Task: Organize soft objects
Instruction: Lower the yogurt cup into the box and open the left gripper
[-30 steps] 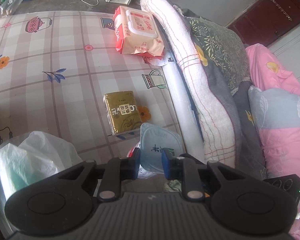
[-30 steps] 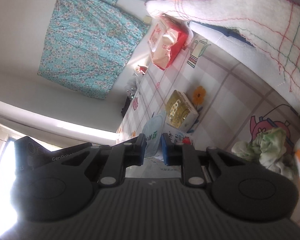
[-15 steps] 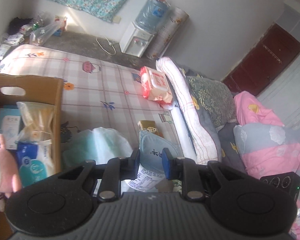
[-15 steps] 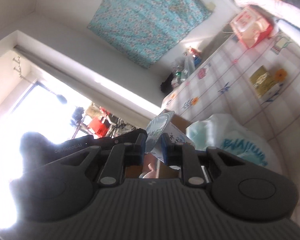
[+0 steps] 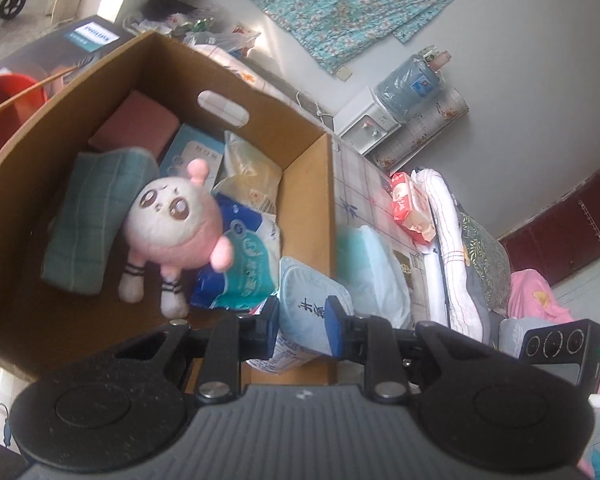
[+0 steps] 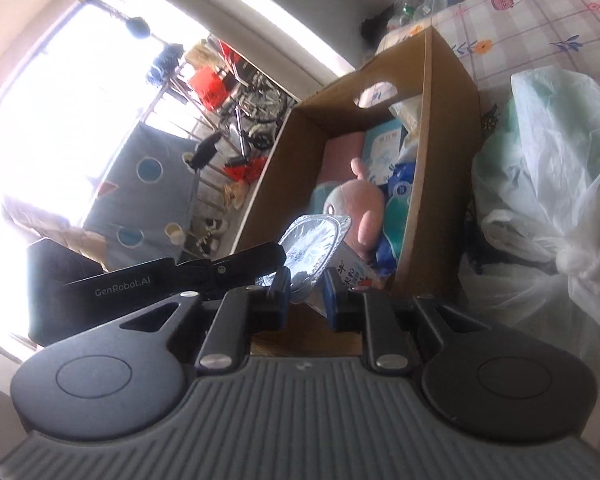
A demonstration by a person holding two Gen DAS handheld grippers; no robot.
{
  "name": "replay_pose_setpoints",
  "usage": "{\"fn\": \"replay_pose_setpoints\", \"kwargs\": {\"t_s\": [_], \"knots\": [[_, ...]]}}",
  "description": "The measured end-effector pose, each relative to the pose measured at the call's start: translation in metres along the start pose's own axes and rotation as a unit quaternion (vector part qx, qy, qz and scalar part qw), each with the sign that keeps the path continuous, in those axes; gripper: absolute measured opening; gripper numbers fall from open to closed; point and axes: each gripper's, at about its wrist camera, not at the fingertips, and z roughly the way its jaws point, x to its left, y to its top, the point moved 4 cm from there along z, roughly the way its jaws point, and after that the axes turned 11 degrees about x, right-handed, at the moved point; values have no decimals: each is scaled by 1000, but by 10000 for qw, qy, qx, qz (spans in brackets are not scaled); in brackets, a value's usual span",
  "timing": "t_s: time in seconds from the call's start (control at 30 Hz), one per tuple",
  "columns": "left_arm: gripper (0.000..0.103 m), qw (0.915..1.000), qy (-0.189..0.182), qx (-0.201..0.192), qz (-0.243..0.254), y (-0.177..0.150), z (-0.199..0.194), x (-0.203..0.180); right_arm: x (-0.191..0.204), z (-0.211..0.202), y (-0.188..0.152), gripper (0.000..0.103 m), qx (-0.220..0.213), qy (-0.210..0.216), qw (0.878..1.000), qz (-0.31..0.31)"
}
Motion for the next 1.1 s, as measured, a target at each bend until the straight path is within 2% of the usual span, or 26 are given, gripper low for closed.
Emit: {"fn": "replay_pose_setpoints", "kwargs": {"t_s": [0.13, 0.3, 0.6, 0.67, 0.7, 0.83, 1.1], "knots": [[24, 9995, -165, 154, -231, -12, 13, 27, 9, 17, -8, 18, 391, -548, 9973, -287], [25, 9981, -312, 431, -323, -21, 30, 45, 22, 27, -14, 18, 571, -1212, 9878, -797], [34, 9988, 8, 491, 43, -23, 42, 45, 34, 31, -16, 17, 715, -1816, 9701, -1445], [34, 9986, 90, 494, 156, -23, 43, 44, 35, 31, -17, 17, 712, -1865, 9682, -1507], [38, 9985, 126, 498, 170, -24, 43, 44, 34, 29, -16, 17, 697, -1895, 9674, -1530], [41, 9980, 280, 454, 331, -24, 44, 42, 34, 29, -11, 19, 584, -1906, 9677, -1544], [41, 9969, 474, 444, 451, -26, 43, 42, 28, 8, -9, 20, 176, -1446, 9825, -1159]]}}
